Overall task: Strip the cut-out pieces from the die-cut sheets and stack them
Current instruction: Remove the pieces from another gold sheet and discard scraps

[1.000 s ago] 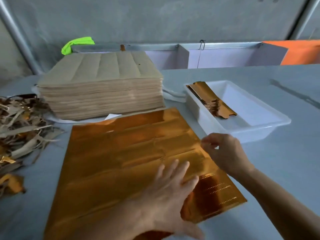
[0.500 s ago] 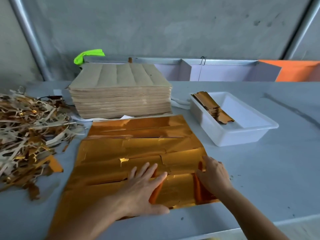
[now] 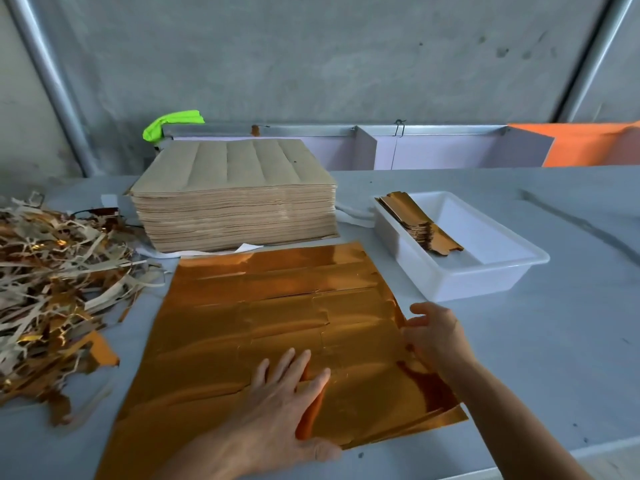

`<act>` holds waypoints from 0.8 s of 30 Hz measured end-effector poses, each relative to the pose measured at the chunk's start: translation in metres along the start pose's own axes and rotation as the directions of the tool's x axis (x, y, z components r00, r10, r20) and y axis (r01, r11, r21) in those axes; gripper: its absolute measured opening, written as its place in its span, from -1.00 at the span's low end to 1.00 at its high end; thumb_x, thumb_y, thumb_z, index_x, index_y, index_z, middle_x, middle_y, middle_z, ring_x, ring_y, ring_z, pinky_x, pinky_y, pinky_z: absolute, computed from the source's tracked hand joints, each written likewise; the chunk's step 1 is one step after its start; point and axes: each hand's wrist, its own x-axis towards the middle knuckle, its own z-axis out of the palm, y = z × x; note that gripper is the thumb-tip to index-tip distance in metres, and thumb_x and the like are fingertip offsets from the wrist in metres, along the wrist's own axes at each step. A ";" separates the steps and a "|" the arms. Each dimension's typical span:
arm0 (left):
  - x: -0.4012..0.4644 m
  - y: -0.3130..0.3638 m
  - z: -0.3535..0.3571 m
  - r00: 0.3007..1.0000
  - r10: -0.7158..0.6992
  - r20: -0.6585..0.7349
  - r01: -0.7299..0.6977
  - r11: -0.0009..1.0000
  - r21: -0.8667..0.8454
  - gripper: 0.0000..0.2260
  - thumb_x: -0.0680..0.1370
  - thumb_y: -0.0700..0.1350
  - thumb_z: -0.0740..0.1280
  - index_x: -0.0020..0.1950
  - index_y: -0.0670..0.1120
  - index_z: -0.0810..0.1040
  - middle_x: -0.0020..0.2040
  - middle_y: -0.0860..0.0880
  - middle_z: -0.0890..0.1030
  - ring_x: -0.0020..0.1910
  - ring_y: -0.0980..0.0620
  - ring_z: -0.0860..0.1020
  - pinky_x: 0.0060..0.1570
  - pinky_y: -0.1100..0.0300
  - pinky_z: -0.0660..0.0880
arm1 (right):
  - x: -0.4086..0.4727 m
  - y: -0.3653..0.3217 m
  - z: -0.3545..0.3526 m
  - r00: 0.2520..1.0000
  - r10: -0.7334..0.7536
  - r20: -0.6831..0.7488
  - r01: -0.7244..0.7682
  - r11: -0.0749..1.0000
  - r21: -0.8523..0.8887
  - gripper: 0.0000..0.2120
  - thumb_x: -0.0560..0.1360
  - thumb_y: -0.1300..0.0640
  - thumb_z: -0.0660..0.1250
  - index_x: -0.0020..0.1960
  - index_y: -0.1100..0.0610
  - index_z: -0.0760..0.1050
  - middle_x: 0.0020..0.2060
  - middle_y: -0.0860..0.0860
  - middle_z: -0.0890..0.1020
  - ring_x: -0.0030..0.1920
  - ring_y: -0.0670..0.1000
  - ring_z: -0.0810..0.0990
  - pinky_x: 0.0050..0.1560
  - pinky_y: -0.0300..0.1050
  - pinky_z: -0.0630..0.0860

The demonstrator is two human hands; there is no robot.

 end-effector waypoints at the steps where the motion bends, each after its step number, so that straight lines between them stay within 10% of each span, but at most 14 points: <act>1: -0.001 0.001 -0.001 1.000 -0.004 0.007 0.004 1.000 -0.006 -0.10 0.32 0.56 0.05 0.51 0.23 -0.25 0.51 0.04 -0.39 0.48 -0.02 -0.38 0.39 -0.16 -0.33 | 0.004 0.000 -0.003 0.998 0.052 0.029 -0.052 0.999 0.008 -0.54 0.46 0.29 0.39 0.33 0.15 0.40 0.11 0.10 0.58 0.01 0.07 0.57 0.01 -0.04 0.57; 8: -0.006 0.006 -0.009 0.999 -0.023 0.037 0.025 0.997 -0.068 -0.12 0.34 0.54 0.07 0.51 0.23 -0.23 0.52 0.07 -0.36 0.48 -0.01 -0.36 0.42 -0.13 -0.28 | 0.019 -0.016 -0.023 0.967 0.167 0.194 -0.150 0.984 -0.096 -0.83 0.40 0.39 0.39 -0.02 0.27 0.63 -0.08 0.16 0.65 -0.20 -0.01 0.54 -0.29 -0.20 0.48; 14: -0.016 0.017 -0.025 0.998 -0.016 -0.067 0.006 0.987 -0.160 -0.06 0.26 0.57 0.04 0.52 0.22 -0.22 0.53 0.09 -0.31 0.50 0.06 -0.30 0.45 -0.09 -0.22 | 0.019 -0.036 -0.033 0.971 0.095 0.222 -0.096 0.995 -0.007 -0.86 0.41 0.27 0.47 -0.04 0.16 0.62 -0.05 0.05 0.61 -0.03 0.03 0.56 -0.06 -0.08 0.49; 18: -0.018 0.045 -0.043 0.954 -0.026 -0.299 -0.081 0.936 -0.342 0.08 0.09 0.67 0.01 0.52 0.25 -0.15 0.53 0.23 -0.19 0.52 0.08 -0.08 0.45 -0.12 0.08 | 0.012 -0.052 -0.037 0.969 0.062 0.239 -0.116 0.969 0.220 -0.91 0.40 0.36 0.43 -0.14 0.21 0.64 -0.13 0.13 0.66 -0.13 0.09 0.63 -0.36 -0.14 0.55; 24: 0.000 0.086 -0.062 0.771 0.012 -0.636 -0.178 0.964 -0.198 -0.06 0.30 0.45 0.32 0.53 0.13 -0.02 0.52 0.15 0.04 0.47 0.10 0.14 0.42 0.12 0.22 | -0.001 -0.081 -0.021 0.973 -0.083 0.213 0.010 0.947 0.321 -0.91 0.42 0.22 0.43 -0.08 0.10 0.64 -0.10 0.07 0.66 -0.05 0.09 0.63 0.06 0.07 0.59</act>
